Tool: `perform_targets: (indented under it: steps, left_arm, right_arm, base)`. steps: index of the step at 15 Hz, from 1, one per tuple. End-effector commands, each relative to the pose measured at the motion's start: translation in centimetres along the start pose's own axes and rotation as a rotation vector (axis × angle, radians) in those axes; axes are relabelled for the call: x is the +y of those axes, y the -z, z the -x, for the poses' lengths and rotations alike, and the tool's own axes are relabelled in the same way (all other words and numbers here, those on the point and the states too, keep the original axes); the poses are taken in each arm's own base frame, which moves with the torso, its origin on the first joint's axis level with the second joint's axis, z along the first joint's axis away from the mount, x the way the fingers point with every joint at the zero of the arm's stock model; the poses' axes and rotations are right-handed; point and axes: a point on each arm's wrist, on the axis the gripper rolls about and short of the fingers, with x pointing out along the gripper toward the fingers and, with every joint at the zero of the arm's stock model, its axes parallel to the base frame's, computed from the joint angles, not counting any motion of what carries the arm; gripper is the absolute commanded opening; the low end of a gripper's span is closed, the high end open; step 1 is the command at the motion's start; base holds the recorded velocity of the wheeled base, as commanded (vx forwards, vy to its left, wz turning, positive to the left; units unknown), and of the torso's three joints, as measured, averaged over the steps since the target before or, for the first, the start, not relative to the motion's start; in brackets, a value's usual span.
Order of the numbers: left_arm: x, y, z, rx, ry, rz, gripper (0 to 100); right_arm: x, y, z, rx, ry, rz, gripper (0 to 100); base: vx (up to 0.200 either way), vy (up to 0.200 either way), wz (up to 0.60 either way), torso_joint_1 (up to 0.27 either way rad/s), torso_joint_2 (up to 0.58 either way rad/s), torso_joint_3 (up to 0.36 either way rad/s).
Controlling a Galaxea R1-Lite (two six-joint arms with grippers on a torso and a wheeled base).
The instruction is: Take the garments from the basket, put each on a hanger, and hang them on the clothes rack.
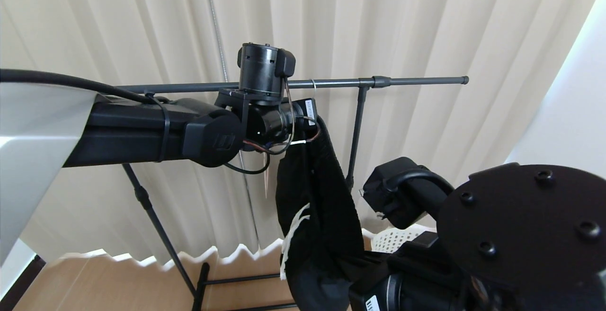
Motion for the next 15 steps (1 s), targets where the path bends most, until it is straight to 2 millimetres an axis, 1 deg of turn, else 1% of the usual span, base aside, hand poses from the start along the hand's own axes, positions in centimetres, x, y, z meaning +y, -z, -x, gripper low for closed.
perform_targets:
  steps: [1, 3, 5, 6, 8, 9, 10, 11, 12, 15]
  left_arm:
    - [0.0, -0.1, 0.0, -0.001, -0.001, -0.005, 0]
    - [0.0, -0.5, 0.8, -0.007, 0.0, -0.005, 0]
    - [0.3, -0.8, 2.0, 0.003, -0.004, -0.02, 0]
    - [0.8, -0.7, 3.6, 0.023, -0.01, -0.088, 0]
    - [1.6, 0.0, 6.3, 0.058, -0.012, -0.192, 0]
    - [1.8, 0.4, 7.2, 0.071, -0.011, -0.219, 0]
    - [2.1, 0.6, 7.7, 0.081, -0.015, -0.234, 0]
    - [2.5, 1.2, 8.9, 0.099, -0.015, -0.267, 0]
    - [2.7, 1.9, 9.8, 0.121, -0.009, -0.294, 0]
    - [2.7, 5.3, 12.8, 0.211, 0.045, -0.431, 0]
  right_arm:
    - [-0.2, 0.1, -0.1, 0.008, 0.013, 0.011, 0]
    - [-1.5, 0.1, 0.3, 0.018, 0.048, 0.054, 0]
    - [-3.6, 0.5, 0.8, 0.049, 0.106, 0.147, 0]
    - [-6.0, 0.6, 0.4, 0.074, 0.183, 0.212, 0]
    - [-8.3, -0.5, -0.6, 0.071, 0.273, 0.171, 0]
    - [-9.3, -1.2, -1.1, 0.061, 0.312, 0.137, 0]
    - [-10.0, -1.6, -1.6, 0.056, 0.339, 0.113, 0]
    - [-11.6, -2.5, -2.7, 0.031, 0.397, 0.059, 0]
    - [-12.4, -3.1, -3.7, 0.003, 0.422, 0.025, 0]
    - [-13.6, -4.3, -6.8, -0.098, 0.45, -0.036, 0]
  base:
    - [0.0, 0.0, 0.0, 0.0, 0.0, 0.0]
    - [0.0, 0.0, 0.0, 0.0, 0.0, 0.0]
    - [0.0, 0.0, 0.0, 0.0, 0.0, 0.0]
    - [0.0, 0.0, 0.0, 0.0, 0.0, 0.0]
    - [0.0, 0.0, 0.0, 0.0, 0.0, 0.0]
    - [0.0, 0.0, 0.0, 0.0, 0.0, 0.0]
    - [0.0, 0.0, 0.0, 0.0, 0.0, 0.0]
    - [0.0, 0.0, 0.0, 0.0, 0.0, 0.0]
    - [0.0, 0.0, 0.0, 0.0, 0.0, 0.0]
    - [0.0, 0.0, 0.0, 0.0, 0.0, 0.0]
